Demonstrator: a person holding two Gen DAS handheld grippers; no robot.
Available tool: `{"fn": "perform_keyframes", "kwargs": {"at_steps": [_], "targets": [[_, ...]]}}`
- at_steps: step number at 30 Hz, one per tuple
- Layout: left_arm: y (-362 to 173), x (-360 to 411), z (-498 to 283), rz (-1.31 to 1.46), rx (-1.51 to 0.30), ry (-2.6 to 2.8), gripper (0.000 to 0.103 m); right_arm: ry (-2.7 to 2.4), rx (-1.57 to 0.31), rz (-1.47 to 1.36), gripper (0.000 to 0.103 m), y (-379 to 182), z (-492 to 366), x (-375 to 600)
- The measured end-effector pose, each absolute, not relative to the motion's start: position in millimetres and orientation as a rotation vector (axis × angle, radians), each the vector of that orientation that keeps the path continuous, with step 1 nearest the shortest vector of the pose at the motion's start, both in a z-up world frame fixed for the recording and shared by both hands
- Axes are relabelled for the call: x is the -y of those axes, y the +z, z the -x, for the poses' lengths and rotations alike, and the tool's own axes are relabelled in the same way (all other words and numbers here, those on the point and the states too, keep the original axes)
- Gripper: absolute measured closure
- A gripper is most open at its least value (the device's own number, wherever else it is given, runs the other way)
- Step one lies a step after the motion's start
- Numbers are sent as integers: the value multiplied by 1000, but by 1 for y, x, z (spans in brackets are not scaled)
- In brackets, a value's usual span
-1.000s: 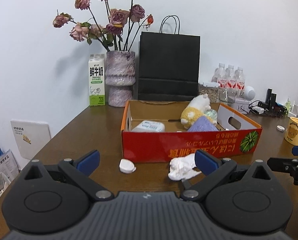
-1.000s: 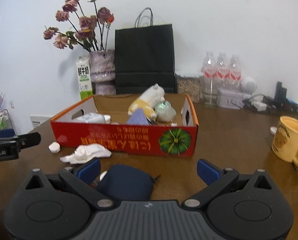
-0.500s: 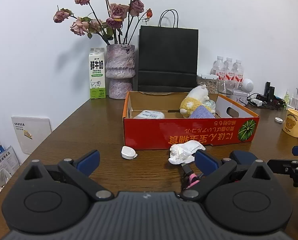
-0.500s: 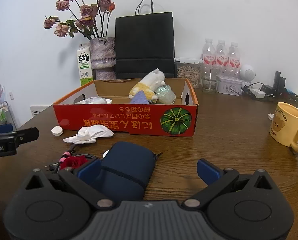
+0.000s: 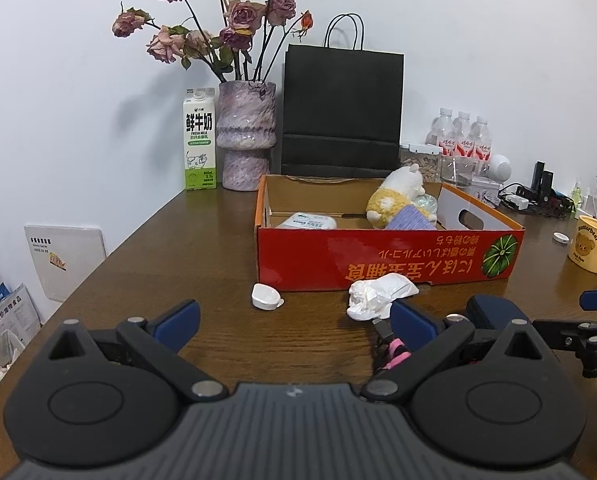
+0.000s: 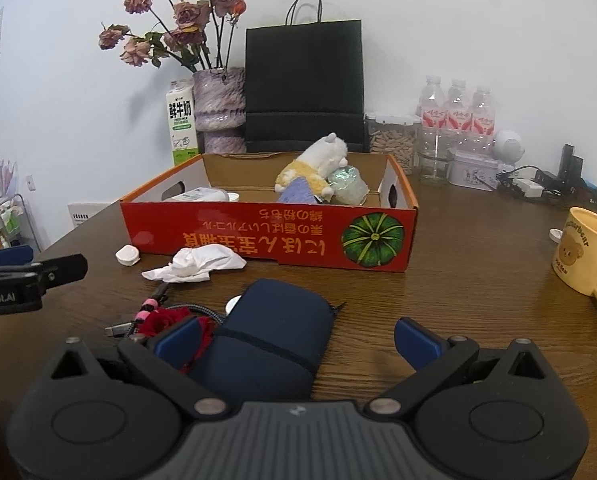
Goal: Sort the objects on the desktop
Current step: 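Grasp the red rose with the left tool while the right tool grips the navy case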
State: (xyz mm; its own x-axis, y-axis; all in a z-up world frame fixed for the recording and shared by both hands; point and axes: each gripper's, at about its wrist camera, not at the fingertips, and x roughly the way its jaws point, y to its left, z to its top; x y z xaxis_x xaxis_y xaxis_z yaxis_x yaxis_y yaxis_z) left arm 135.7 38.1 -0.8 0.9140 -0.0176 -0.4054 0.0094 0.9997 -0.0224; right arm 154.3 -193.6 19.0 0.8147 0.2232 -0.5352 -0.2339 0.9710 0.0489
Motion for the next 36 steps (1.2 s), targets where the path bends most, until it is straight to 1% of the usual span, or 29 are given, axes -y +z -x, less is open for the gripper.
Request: {"fn": "perform_keyframes", "kwargs": {"at_steps": [8,14,16,17,18,19,21,24,36], "targets": [[-5,-43,-138,28,-436,-18,0,227,-666,29,2,9,-178,175],[-8,-45,-143,35,-457,-24,0,193,-776,-30,8,-9,-193,177],[-9,-45,-145,34,-466,-28,0,186,-765,-21,8,-11,-193,177],[-10,-44,-145,34,-469,-29,0,194,-761,-30,12,-11,-192,177],[-11,-44,-146,35,-473,-31,0,211,-751,-42,24,-10,-191,179],[-11,-43,-147,35,-475,-31,0,220,-742,-51,29,-9,-190,180],[-12,-42,-148,34,-481,-33,0,235,-733,-58,34,-8,-189,184],[-12,-40,-148,30,-485,-39,0,255,-712,-55,39,-5,-186,188],[-8,-12,-151,-7,-500,-106,0,257,-638,-79,41,5,-179,211]]}}
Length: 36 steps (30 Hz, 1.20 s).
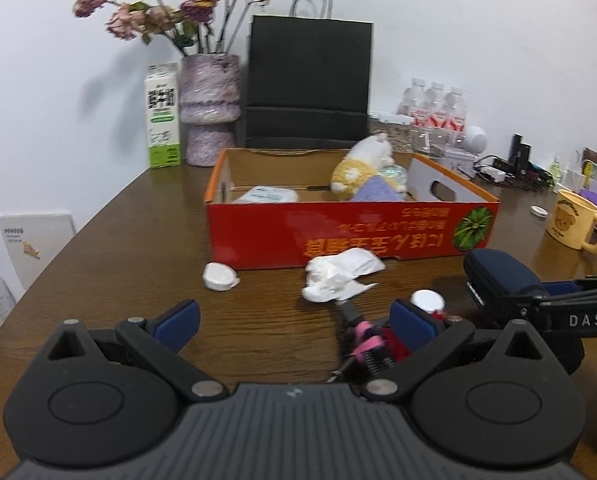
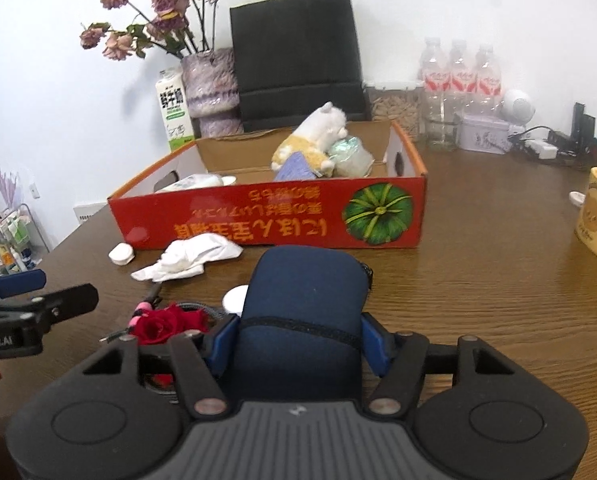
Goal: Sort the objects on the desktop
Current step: 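Grasp the red rose with the left tool while the right tool grips the navy case, then carry the red rose and navy case into the box and open both tools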
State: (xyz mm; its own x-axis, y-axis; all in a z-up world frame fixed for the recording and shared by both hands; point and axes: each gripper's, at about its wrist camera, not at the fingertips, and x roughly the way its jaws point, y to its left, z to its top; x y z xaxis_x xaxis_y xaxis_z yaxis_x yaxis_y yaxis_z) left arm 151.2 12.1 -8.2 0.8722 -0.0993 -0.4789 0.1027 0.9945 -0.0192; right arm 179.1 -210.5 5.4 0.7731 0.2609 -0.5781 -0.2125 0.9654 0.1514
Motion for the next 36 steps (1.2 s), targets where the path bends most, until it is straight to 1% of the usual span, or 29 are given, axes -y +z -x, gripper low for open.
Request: {"fn": "perform_keyframes", "kwargs": {"at_steps": [10,12,14,15,17,18,19,20,24,25,26,27,29,32,36], "targets": [[-14,32,-158,-67,-531,-197,0,234,-650,-53,40,-5,-176,236],[-16,41,-159,-87,-539,-218,3,238,-657,-37,40,-7,-176,237],[-18,47,-159,-100,-548,-237,11,248,-656,-17,40,-9,-174,237],[-19,50,-159,-106,-552,-240,14,253,-655,-8,40,-9,-174,237],[-21,56,-160,-115,-562,-247,27,262,-654,5,40,-9,-174,236],[-22,58,-160,-115,-568,-251,30,267,-654,12,40,-10,-174,235],[-24,59,-161,-118,-574,-256,36,270,-651,21,40,-11,-173,235],[-25,61,-161,-123,-579,-259,38,273,-649,27,40,-11,-173,234],[-28,67,-161,-136,-580,-259,39,281,-641,42,39,-13,-172,233],[-28,67,-162,-135,-581,-259,45,282,-638,47,39,-13,-172,233],[-29,67,-163,-131,-588,-260,56,282,-635,50,39,-14,-171,232],[-30,66,-165,-118,-607,-268,59,282,-632,52,39,-14,-171,232],[-33,65,-166,-103,-617,-278,64,282,-629,54,39,-14,-170,232],[-31,65,-164,-101,-610,-280,68,281,-627,56,39,-14,-170,232],[-30,64,-164,-90,-609,-281,69,279,-616,58,40,-13,-169,232]]}}
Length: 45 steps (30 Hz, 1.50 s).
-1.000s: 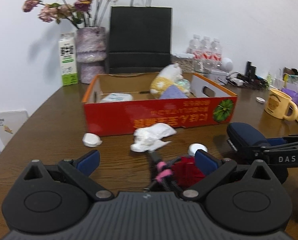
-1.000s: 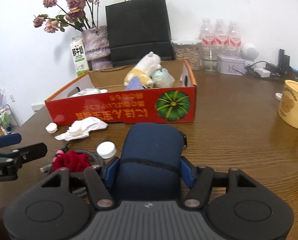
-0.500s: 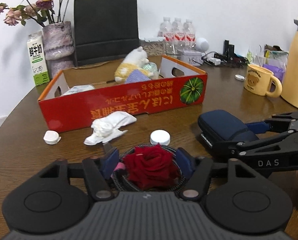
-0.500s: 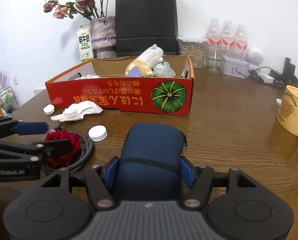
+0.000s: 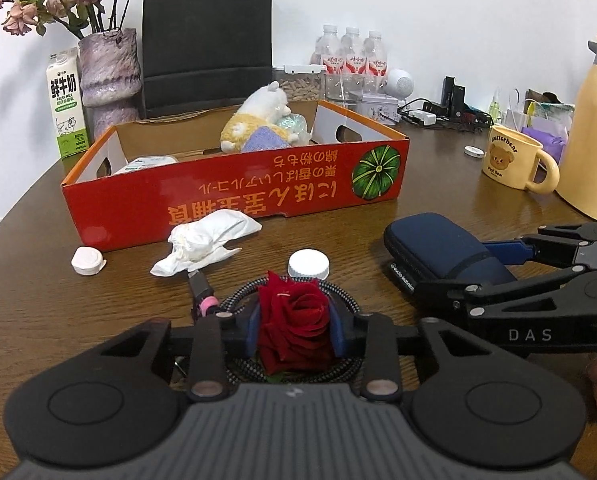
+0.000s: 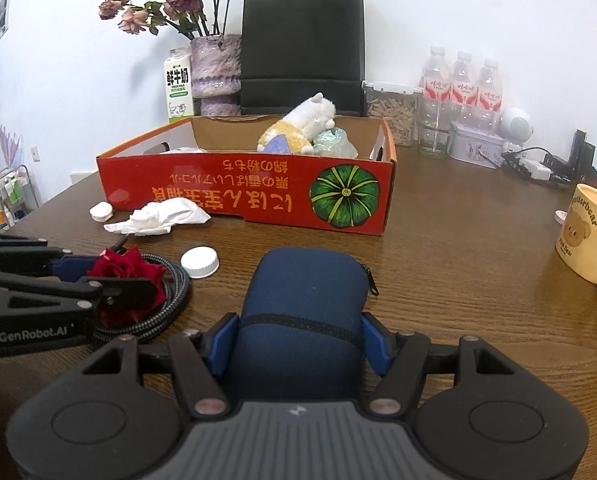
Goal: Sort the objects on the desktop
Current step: 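Carry the red rose and navy case into the box and open both tools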
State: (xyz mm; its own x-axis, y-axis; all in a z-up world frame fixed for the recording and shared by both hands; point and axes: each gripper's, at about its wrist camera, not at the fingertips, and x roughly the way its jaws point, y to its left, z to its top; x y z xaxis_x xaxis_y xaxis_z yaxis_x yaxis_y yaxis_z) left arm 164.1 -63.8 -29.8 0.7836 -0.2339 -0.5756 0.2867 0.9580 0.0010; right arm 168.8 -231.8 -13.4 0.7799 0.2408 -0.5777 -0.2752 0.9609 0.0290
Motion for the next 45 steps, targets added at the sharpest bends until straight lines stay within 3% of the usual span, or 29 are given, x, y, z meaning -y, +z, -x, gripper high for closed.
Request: {"fn": "perform_keyframes", "kwargs": {"at_steps": [22,34,45], "targets": [[34,35,-171,-48,-378,-239,70,269,-458,60,41,37,-185,224],[79,15,-218,-15,-239,-176,70,269,-302,49,41,89,-240,205],[69,19,-288,28,-269,-163,70,248,-321,7,41,86,-317,189]]}}
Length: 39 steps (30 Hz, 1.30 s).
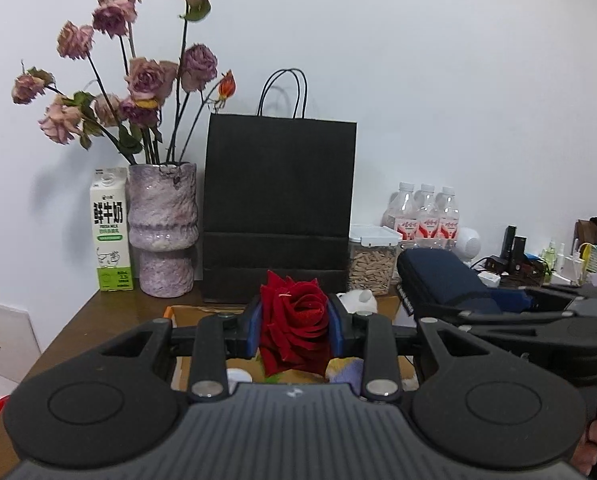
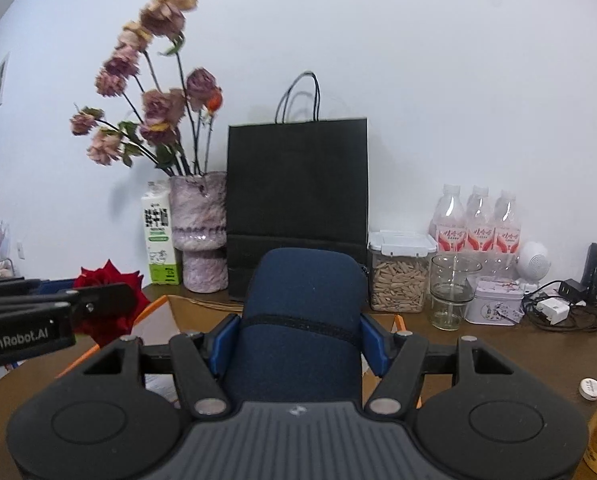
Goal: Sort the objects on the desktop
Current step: 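Carry the red rose and navy case into the box and open both tools, then lift both open tools away from the box back toward the table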
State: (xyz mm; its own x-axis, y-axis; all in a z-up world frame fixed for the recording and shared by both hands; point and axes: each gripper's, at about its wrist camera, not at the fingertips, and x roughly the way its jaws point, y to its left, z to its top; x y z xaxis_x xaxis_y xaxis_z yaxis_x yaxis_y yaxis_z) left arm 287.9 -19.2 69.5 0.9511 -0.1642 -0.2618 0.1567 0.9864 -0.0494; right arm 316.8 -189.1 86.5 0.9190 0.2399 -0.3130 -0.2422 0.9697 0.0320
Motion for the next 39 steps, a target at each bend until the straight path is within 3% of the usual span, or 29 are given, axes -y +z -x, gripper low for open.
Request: {"fn": "perform_keyframes", "kwargs": {"at_steps": [13,21,22,23,24,25,27,29,39], "targets": [[4,20,-355,12,-461,-149,70,233,-441,63,41,31,-367,188],[-1,26,-349,-39,-441,-134,68,263,-489,77,38,24,-369,185],[0,27,-348,-42,-436,-128,63,264,-479,83,35,26,-367,184],[2,27,-347,-45,-429,-117,55,262,-466,84,27,29,-365,183],[4,27,-345,-48,-416,-107,48,257,-449,84,10,32,-363,183],[7,26,-344,-48,-401,-96,36,259,-430,82,4,36,-360,183],[10,25,-341,-46,-370,-66,21,259,-405,87,0,42,-356,184],[12,23,-341,-37,-354,-29,0,267,-401,71,0,45,-355,187],[17,21,-340,-20,-341,-11,0,271,-416,39,0,48,-355,190]]}}
